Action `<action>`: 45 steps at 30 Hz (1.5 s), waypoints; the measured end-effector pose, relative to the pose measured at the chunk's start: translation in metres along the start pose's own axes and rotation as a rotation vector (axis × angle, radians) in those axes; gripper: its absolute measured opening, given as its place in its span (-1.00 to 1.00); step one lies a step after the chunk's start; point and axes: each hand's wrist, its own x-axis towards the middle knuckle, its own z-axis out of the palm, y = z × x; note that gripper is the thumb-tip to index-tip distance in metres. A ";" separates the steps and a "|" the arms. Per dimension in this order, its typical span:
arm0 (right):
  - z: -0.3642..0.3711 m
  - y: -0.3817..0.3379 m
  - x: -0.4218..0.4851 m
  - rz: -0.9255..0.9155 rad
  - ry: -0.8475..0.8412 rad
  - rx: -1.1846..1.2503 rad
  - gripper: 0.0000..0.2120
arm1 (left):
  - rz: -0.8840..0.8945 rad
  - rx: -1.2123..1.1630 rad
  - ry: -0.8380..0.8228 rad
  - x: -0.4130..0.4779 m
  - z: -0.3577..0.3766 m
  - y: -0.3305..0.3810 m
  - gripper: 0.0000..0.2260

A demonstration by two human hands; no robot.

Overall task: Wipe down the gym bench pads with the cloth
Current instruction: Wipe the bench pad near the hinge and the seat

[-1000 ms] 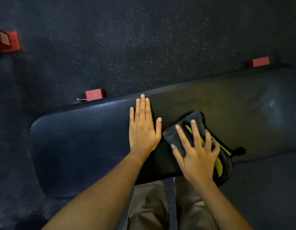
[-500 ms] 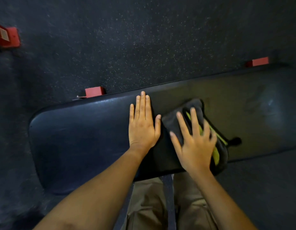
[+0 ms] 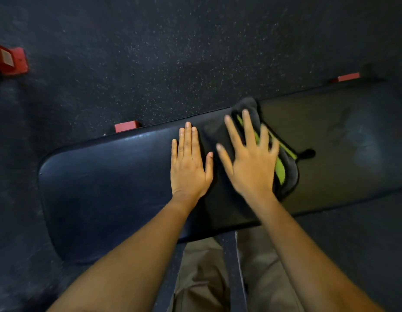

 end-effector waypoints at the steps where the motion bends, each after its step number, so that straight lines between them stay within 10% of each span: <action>1: 0.000 0.007 -0.029 -0.010 -0.013 0.008 -0.46 | 0.001 -0.010 0.007 0.000 0.000 0.001 -0.44; 15: -0.008 0.092 0.083 -0.183 -0.040 -0.016 -0.46 | 0.088 -0.101 -0.007 0.019 0.011 0.063 -0.50; 23: -0.021 0.162 0.084 0.371 -0.010 0.009 -0.43 | 0.046 -0.103 -0.004 0.031 0.029 0.111 -0.49; 31: -0.024 0.176 0.104 -0.210 -0.052 0.016 -0.49 | 0.066 -0.067 -0.036 0.045 0.040 0.156 -0.50; 45: -0.028 0.351 0.057 0.345 -0.130 0.238 -0.42 | 0.266 -0.048 -0.132 0.095 0.090 0.311 -0.49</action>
